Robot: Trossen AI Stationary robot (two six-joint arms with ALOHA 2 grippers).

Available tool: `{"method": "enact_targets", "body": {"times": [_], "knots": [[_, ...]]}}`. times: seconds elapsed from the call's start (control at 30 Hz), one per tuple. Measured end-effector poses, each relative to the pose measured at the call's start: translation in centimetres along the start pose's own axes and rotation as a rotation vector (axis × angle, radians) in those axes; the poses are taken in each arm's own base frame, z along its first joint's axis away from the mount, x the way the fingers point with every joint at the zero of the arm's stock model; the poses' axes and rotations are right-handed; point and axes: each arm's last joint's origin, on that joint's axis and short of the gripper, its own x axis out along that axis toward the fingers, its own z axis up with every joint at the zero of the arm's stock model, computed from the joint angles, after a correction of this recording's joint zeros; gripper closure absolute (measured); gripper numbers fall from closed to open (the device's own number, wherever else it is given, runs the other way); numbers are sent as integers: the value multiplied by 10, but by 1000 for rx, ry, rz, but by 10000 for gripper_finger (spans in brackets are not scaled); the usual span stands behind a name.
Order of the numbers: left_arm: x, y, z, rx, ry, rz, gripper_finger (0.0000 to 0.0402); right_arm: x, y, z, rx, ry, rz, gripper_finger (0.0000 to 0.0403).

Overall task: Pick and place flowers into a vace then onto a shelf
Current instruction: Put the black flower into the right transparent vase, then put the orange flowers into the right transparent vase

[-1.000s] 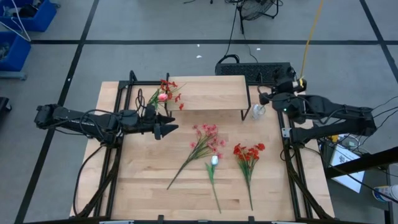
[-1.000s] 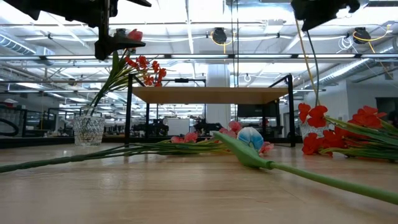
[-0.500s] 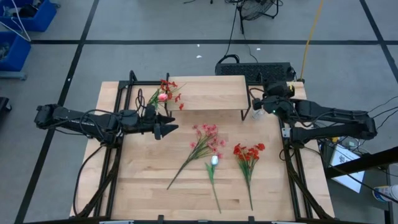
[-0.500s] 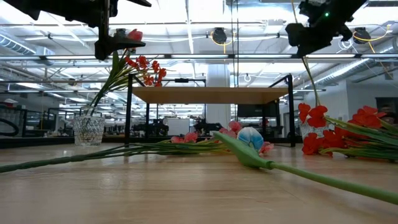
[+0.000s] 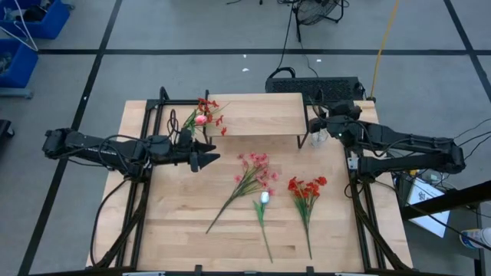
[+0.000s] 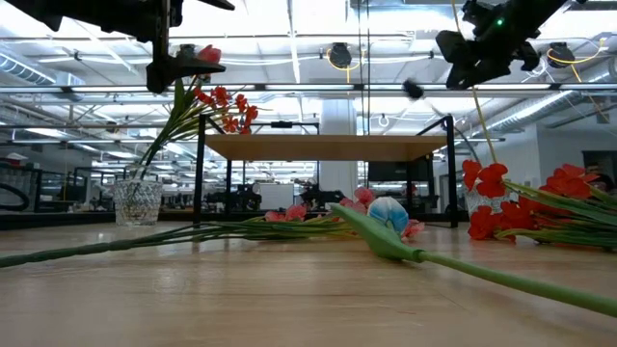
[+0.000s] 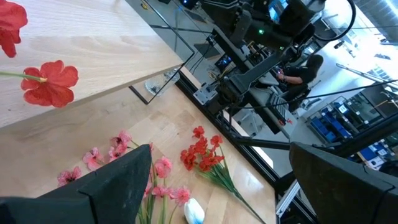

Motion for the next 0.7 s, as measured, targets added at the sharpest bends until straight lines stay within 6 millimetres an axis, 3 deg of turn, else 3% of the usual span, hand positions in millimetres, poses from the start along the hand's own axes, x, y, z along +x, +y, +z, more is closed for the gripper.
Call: {"method": "enact_targets", "body": {"times": [0.17, 0.3, 0.5, 0.7], "knots": [[0, 0, 0, 3, 0, 0, 16, -5, -2, 10, 61, -63, 33, 171], [0, 0, 0, 3, 0, 0, 16, -14, -6, 24, 102, -153, 97, 148], [0, 0, 0, 12, 0, 1, 16, -32, -7, 38, 318, -186, 400, 151], [0, 0, 0, 23, 0, 1, 16, -39, 6, 30, 456, 16, 685, 174]]}}
